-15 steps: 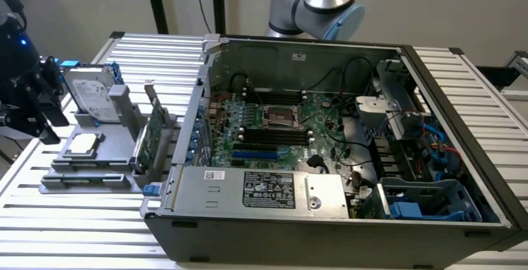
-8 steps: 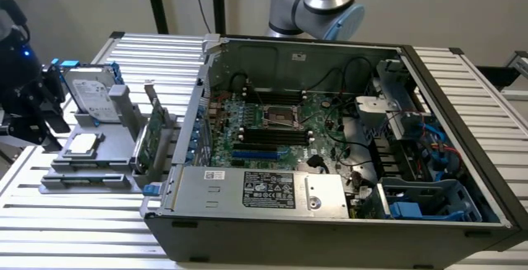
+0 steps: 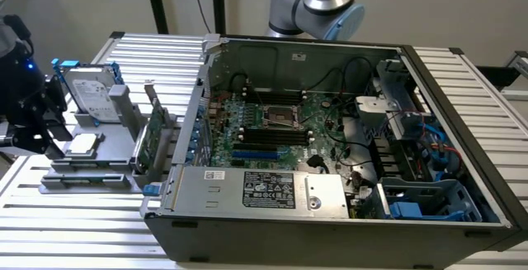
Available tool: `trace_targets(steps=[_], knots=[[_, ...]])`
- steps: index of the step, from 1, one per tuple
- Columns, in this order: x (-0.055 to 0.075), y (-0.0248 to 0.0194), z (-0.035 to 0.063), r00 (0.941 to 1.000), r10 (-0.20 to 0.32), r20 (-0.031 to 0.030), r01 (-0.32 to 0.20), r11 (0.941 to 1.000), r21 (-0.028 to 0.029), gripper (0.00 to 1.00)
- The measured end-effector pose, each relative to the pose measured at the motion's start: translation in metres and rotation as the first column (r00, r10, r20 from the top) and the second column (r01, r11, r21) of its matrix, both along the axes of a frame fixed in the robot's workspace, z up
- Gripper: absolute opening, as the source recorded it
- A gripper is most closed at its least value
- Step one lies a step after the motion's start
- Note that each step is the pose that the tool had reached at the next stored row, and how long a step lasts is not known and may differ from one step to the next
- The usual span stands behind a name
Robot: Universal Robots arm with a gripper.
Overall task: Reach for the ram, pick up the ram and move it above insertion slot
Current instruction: 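Pick up the ram and move it above insertion slot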
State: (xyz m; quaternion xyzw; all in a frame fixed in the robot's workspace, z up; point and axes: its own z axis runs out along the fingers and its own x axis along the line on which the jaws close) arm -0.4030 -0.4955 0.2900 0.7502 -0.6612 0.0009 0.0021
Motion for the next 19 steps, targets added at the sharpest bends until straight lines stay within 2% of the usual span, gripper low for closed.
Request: trace_targets(steps=[19], knots=[[-0.001,-0.0009,-0.0346,1.0,-0.008,0.0,0.008,1.0,0.0,0.42]])
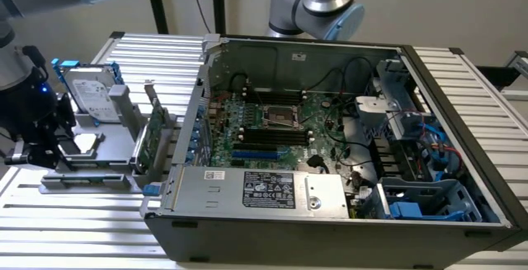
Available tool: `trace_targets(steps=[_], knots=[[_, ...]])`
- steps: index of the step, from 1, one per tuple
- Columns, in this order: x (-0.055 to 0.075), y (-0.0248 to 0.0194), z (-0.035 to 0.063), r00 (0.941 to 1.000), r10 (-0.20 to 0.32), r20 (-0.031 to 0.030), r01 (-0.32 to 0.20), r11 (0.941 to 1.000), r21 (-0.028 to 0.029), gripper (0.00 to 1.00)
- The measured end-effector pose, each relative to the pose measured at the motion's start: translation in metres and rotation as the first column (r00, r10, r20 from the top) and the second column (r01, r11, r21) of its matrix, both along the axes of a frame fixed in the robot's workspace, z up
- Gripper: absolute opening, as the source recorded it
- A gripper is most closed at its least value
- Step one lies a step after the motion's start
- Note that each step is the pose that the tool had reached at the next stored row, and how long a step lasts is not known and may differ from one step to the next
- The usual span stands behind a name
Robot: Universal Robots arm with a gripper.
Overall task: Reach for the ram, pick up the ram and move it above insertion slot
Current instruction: 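Pick up the ram and move it above insertion slot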
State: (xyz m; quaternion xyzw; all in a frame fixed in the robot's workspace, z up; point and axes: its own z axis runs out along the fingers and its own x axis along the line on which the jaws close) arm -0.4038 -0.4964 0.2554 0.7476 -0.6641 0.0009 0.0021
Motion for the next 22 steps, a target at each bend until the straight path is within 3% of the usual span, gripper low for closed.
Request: trace_targets(steps=[10,22], knots=[[0.0,0.0,-0.0181,1.0,-0.009,0.0,0.009,1.0,0.0009,0.42],[0.003,-0.0004,-0.0357,0.9999,-0.013,-0.0005,0.013,0.9998,0.0157,0.42]])
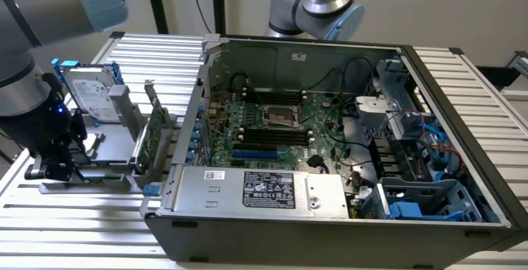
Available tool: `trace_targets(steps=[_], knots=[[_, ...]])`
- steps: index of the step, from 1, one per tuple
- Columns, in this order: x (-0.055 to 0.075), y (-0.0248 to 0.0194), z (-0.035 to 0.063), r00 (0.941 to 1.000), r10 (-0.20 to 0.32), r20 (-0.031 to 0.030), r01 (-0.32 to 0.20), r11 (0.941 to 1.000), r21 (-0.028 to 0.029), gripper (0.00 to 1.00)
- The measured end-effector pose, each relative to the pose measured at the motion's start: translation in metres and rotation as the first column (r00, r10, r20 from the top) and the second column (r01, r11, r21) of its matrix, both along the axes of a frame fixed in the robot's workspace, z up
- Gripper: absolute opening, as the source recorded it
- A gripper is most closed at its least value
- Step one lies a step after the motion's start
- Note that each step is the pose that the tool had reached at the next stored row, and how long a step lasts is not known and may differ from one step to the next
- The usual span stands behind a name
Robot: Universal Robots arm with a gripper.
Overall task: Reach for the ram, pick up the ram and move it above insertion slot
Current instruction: 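Pick up the ram and move it above insertion slot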
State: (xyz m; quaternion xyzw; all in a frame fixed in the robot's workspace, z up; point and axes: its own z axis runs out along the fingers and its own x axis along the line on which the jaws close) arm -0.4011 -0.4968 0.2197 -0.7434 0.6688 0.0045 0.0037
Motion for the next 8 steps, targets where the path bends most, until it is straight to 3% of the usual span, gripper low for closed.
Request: trace_targets(steps=[8], knots=[[0.0012,-0.0009,-0.0097,1.0,0.0,-0.0041,0.0,1.0,0.0084,0.42]])
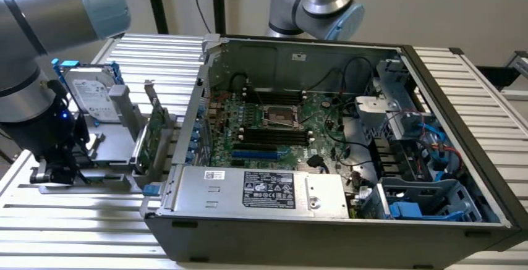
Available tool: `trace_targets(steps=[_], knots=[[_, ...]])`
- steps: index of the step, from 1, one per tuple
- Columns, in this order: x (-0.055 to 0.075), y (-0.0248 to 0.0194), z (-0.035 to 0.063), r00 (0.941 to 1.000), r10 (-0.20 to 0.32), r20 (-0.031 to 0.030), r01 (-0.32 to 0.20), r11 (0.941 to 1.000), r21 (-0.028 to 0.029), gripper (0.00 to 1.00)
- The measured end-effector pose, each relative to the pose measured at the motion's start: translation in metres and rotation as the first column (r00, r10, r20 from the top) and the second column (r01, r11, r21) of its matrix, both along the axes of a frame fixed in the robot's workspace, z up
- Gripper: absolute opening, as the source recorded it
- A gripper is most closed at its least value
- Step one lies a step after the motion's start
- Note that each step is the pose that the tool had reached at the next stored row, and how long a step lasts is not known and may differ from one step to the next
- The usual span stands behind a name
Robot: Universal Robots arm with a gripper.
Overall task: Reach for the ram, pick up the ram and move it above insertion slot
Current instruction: 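Pick up the ram and move it above insertion slot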
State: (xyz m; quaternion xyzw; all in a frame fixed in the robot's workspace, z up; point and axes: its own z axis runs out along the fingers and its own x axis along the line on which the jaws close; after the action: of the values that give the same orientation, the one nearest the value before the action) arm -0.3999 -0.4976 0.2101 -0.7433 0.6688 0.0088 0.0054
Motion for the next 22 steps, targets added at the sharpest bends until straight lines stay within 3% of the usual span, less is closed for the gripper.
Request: trace_targets(steps=[10,15,17,22], knots=[[0.002,-0.0006,-0.0067,1.0,0.0,-0.0077,0.0,0.9998,0.0192,0.42],[0.003,-0.0007,-0.0093,0.9999,0.0,-0.0114,0.0,0.9997,0.0244,0.4],[0.003,-0.0007,-0.0101,0.9999,0.0,-0.0129,0.0,0.9997,0.025,0.27],[0.004,-0.0007,-0.0111,0.9998,0.0,-0.018,0.0,0.9997,0.0255,0.15]])
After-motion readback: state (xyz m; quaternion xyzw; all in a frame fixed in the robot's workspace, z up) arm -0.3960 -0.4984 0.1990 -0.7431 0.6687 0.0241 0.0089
